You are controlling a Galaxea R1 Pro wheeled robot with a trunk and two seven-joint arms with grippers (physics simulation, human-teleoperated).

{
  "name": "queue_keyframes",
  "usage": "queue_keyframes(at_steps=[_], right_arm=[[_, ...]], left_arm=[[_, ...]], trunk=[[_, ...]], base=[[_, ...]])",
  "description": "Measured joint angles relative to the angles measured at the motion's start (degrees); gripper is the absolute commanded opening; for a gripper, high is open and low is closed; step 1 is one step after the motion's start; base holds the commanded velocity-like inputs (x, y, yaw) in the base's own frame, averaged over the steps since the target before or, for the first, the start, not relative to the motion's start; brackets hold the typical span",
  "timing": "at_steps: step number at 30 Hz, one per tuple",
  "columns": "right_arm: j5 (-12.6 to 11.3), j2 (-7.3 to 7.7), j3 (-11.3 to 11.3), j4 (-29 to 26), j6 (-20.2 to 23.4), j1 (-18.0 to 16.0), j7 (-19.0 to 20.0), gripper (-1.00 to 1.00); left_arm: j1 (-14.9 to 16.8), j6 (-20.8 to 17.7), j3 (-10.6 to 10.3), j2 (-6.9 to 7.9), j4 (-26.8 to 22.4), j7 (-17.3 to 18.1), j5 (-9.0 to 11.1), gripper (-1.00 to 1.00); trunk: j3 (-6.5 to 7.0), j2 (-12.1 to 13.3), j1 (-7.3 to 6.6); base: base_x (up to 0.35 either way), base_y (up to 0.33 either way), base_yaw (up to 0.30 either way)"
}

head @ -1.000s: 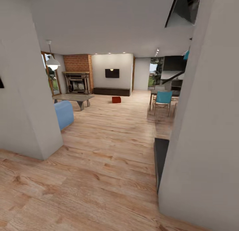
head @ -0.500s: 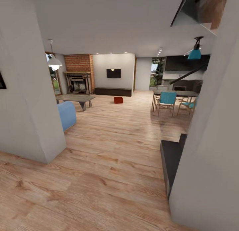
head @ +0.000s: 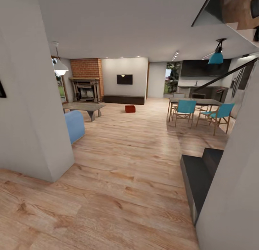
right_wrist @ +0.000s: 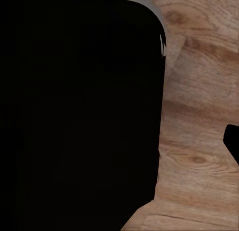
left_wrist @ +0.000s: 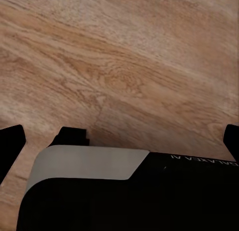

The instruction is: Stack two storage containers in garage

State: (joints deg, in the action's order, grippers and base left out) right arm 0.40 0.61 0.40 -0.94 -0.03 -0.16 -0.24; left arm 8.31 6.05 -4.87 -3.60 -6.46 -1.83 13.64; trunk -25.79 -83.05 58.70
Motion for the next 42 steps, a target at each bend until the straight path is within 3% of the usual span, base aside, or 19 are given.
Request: queue_keyframes(at_steps=[22, 42], right_arm=[[0.0, 0.0, 0.0, 0.0, 0.0, 0.0, 0.0, 1.0], [0.0, 0.0, 0.0, 0.0, 0.0, 0.0, 0.0, 1.0]], left_arm=[[0.0, 0.0, -0.2, 0.16, -0.1, 0.0, -0.3, 1.0], [0.1, -0.2, -0.2, 0.51, -0.1, 0.1, -0.2, 1.0]], trunk=[[0.0, 0.0, 0.0], [0.0, 0.0, 0.0]], base=[[0.321, 0.112, 0.0], [0.329, 0.014, 0.0]])
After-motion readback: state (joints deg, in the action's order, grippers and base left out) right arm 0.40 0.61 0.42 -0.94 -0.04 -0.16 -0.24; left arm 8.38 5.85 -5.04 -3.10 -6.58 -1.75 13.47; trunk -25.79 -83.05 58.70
